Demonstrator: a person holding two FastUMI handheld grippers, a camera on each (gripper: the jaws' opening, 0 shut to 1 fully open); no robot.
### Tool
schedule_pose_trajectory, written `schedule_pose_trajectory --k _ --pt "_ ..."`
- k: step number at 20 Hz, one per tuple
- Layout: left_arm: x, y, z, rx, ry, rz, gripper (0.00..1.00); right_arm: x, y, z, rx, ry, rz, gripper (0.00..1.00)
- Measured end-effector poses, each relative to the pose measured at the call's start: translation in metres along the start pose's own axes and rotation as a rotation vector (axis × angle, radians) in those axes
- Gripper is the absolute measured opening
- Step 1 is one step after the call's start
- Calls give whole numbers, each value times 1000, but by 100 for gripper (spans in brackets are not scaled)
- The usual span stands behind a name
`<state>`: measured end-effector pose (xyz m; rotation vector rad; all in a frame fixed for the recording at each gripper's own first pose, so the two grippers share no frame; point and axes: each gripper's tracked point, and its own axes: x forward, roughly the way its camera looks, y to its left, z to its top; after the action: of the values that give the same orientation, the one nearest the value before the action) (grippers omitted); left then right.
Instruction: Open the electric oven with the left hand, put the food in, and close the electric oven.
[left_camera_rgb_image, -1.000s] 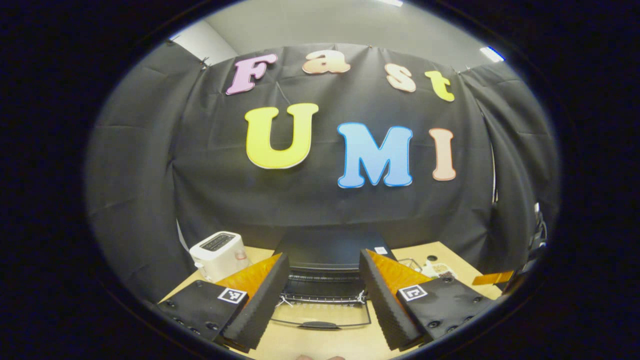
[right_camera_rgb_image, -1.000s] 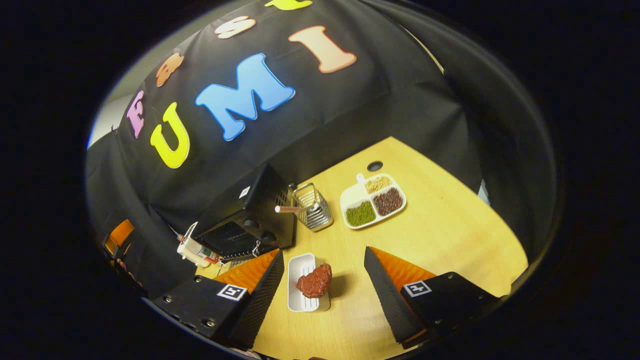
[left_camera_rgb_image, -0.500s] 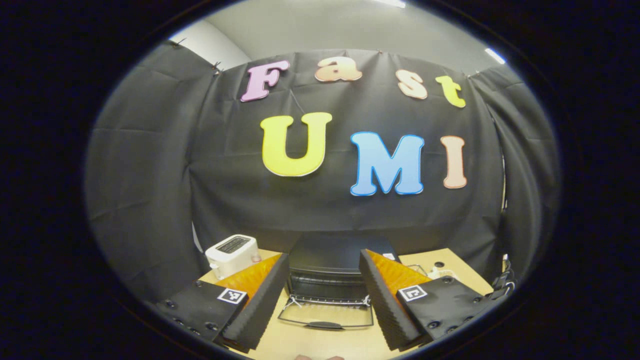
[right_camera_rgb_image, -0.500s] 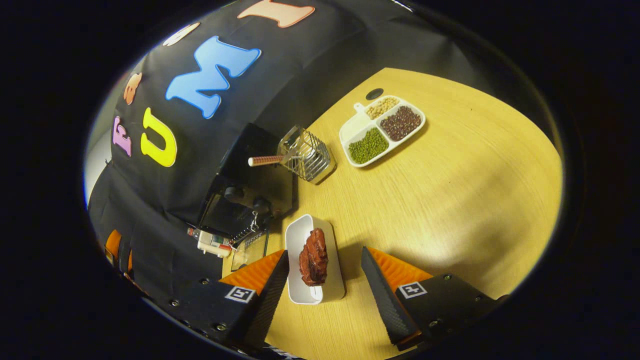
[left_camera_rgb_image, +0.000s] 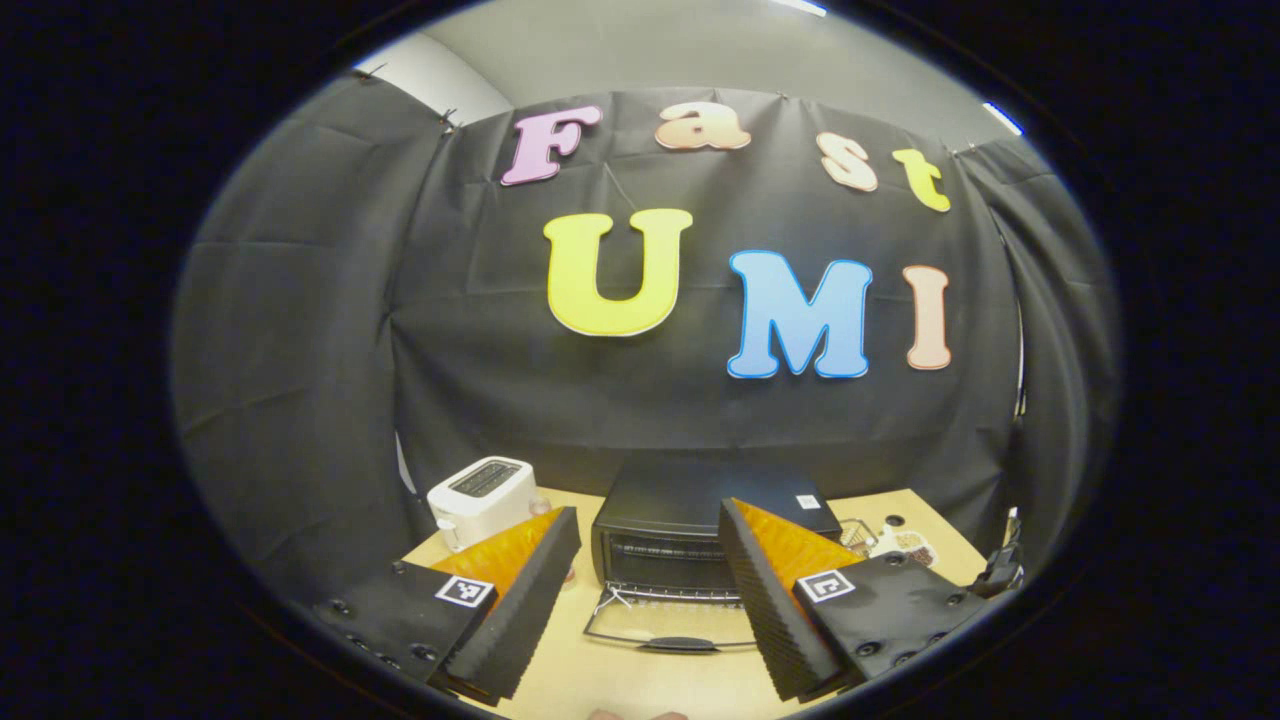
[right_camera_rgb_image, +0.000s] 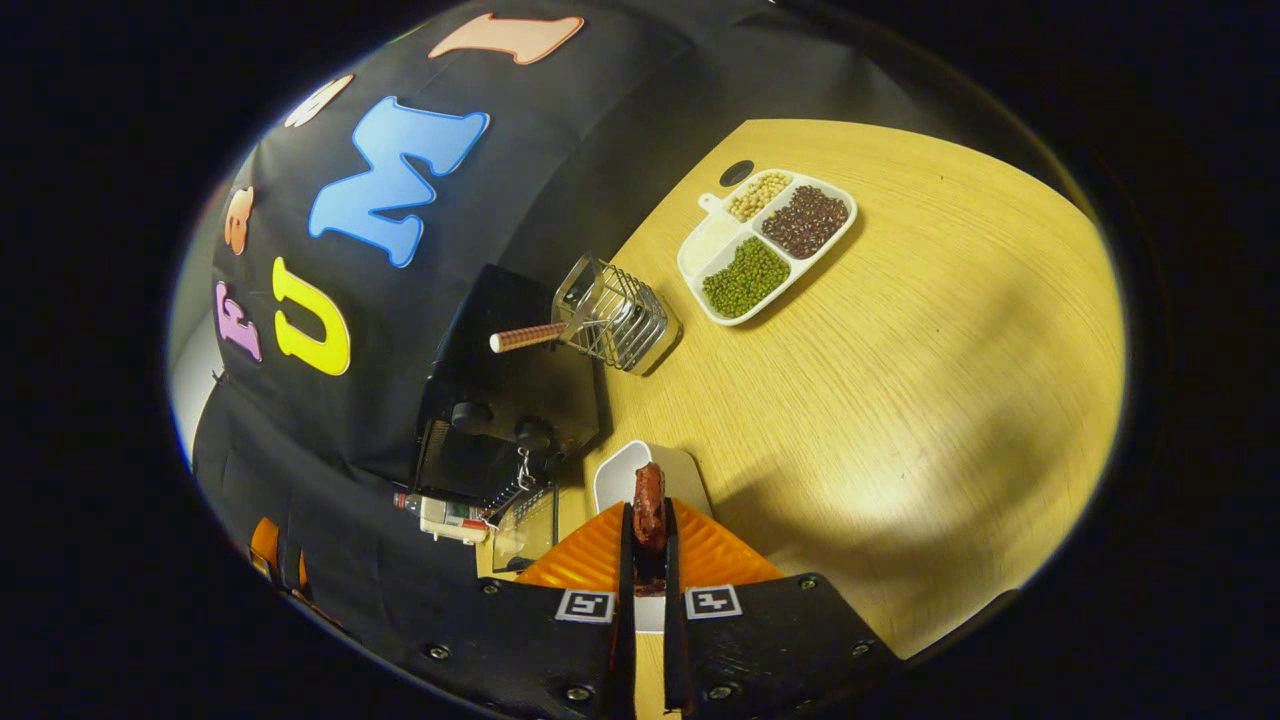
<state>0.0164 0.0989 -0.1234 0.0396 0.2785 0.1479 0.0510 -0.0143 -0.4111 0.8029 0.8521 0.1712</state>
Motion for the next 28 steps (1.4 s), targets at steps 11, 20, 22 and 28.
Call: schedule_pose_trajectory --k 11,20,22,28 --pt "17 20 10 -30 -62 -166 99 -69 103 10 122 -158 194 11" --pt "9 66 10 21 -65 -195 98 -29 205 -19 271 -175 362 11" --pt "7 76 10 19 -67 -199 98 -6 222 -27 286 -163 371 11" --pt "6 122 -1 5 -42 -159 98 88 249 -57 324 -135 301 11"
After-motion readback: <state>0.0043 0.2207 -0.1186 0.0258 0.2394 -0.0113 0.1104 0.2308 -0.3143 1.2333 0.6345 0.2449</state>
